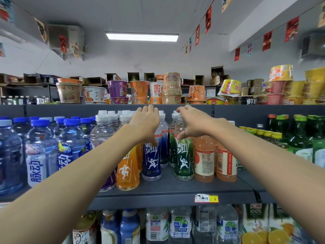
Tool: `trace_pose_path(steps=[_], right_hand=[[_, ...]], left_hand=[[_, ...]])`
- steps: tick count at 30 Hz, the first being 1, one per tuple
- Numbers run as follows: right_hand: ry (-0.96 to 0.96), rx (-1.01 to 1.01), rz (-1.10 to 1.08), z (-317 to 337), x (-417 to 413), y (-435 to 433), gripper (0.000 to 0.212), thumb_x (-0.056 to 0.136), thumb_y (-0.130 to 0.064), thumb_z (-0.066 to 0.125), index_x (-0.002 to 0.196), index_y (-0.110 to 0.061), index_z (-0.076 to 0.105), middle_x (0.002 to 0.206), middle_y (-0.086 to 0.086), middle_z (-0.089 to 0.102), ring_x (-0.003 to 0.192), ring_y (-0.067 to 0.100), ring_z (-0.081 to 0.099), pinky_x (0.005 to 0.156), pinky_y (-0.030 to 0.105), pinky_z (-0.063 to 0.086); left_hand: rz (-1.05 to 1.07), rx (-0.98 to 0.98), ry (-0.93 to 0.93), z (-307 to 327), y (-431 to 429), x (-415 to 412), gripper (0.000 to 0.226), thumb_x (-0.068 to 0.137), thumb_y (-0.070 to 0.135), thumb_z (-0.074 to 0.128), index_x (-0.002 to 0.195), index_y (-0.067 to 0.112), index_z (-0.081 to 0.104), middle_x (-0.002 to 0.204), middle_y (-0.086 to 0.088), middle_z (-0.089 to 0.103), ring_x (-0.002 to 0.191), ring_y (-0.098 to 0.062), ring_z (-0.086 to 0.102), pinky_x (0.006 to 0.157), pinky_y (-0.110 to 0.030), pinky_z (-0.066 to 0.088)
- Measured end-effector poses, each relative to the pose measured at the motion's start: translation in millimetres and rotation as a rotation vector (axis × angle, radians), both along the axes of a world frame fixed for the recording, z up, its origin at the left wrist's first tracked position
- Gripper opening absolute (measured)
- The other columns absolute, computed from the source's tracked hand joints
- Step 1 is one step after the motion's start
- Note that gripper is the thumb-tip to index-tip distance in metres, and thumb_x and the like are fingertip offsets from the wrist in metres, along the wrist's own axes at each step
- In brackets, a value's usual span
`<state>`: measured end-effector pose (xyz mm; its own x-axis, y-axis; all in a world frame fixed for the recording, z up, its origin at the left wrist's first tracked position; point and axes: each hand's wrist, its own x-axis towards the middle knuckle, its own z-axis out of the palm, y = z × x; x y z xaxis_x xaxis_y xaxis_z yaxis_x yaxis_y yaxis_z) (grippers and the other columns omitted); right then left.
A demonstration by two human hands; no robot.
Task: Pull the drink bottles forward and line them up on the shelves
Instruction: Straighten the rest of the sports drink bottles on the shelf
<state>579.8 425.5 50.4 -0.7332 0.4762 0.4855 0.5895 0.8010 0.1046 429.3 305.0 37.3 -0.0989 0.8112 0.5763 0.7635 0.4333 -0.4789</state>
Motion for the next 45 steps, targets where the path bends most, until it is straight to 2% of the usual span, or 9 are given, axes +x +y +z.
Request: trace_pose_path(steps=[12,16,22,24,29,33,36,39,45], right_hand=[[-0.017,-0.156,0.006,20.8,-8.7,21.0,0.104,0.070,-0.080,0.067,0.148,-0.016,0.039,0.148,0.007,0.046,0.128,0.026,0.050,0.101,0.044,0.047],[0.174,-0.244,0.129,36.5,-19.4,33.4,0.043,0.101,-0.050,0.040,0.128,-0.024,0.061,0.132,0.005,0.061,0.111,0.022,0.057,0.090,0.038,0.048],[0.065,-0.302,0.038,58.2,-47.2,43.5,0.036,0.093,-0.021,0.043,0.121,-0.015,0.065,0.123,0.007,0.063,0.110,0.024,0.059,0.076,0.030,0.045],[0.070,-0.320,-0.004,60.4,-56.2,49.3,0.022,0.093,-0.020,0.044,0.101,-0.012,0.063,0.105,0.009,0.064,0.092,0.021,0.062,0.064,0.029,0.046],[0.027,-0.340,-0.069,62.1,-66.2,59.2,0.009,0.092,-0.021,0.052,0.090,-0.013,0.053,0.092,0.008,0.056,0.083,0.022,0.060,0.056,0.029,0.045],[0.010,-0.305,-0.112,66.4,-68.1,63.9,0.021,0.091,-0.019,0.060,0.110,-0.011,0.064,0.101,0.006,0.063,0.086,0.017,0.062,0.059,0.026,0.047],[-0.040,-0.262,-0.167,72.0,-71.9,63.2,0.032,0.091,-0.025,0.067,0.119,-0.010,0.064,0.111,0.007,0.065,0.094,0.020,0.064,0.073,0.028,0.054],[-0.035,-0.258,-0.172,74.5,-74.8,63.6,0.029,0.089,-0.024,0.071,0.113,-0.009,0.065,0.104,0.008,0.068,0.090,0.021,0.067,0.077,0.031,0.058],[-0.024,-0.334,-0.187,73.6,-69.4,68.0,0.026,0.093,-0.031,0.068,0.103,-0.010,0.056,0.095,0.008,0.061,0.077,0.019,0.063,0.051,0.026,0.046]], left_hand=[[-0.016,-0.009,-0.190,25.8,15.4,0.5,0.100,0.070,0.086,0.057,0.129,0.007,0.048,0.132,-0.012,0.049,0.122,-0.029,0.046,0.104,-0.049,0.040],[-0.110,-0.115,-0.384,47.2,35.4,-8.6,0.087,0.080,0.071,0.063,0.141,0.012,0.043,0.143,-0.010,0.046,0.125,-0.027,0.047,0.104,-0.048,0.045],[-0.030,-0.292,-0.564,65.0,73.0,-22.1,0.095,0.083,0.058,0.070,0.156,0.016,0.028,0.146,-0.010,0.048,0.139,-0.027,0.041,0.113,-0.045,0.036],[0.000,-0.329,-0.628,67.9,79.1,-24.0,0.092,0.084,0.055,0.070,0.156,0.016,0.027,0.118,-0.007,0.061,0.134,-0.027,0.046,0.111,-0.045,0.036],[-0.017,-0.281,-0.592,70.8,89.1,-29.8,0.067,0.089,0.049,0.066,0.144,0.014,0.048,0.126,-0.005,0.061,0.119,-0.025,0.056,0.103,-0.043,0.047],[-0.077,-0.158,-0.540,73.4,97.5,-35.1,0.038,0.089,0.043,0.071,0.105,0.009,0.065,0.092,-0.003,0.064,0.081,-0.017,0.061,0.065,-0.026,0.049],[-0.099,-0.081,-0.537,76.0,104.2,-38.8,0.034,0.085,0.039,0.077,0.075,0.013,0.057,0.075,-0.002,0.060,0.068,-0.015,0.059,0.058,-0.025,0.047],[-0.085,-0.068,-0.576,80.6,106.7,-39.2,0.031,0.082,0.034,0.082,0.080,0.012,0.059,0.082,-0.006,0.067,0.075,-0.018,0.068,0.068,-0.028,0.058],[-0.103,-0.112,-0.632,85.9,110.0,-40.2,0.028,0.084,0.025,0.080,0.099,0.006,0.066,0.086,-0.007,0.072,0.068,-0.016,0.074,0.069,-0.031,0.063]])
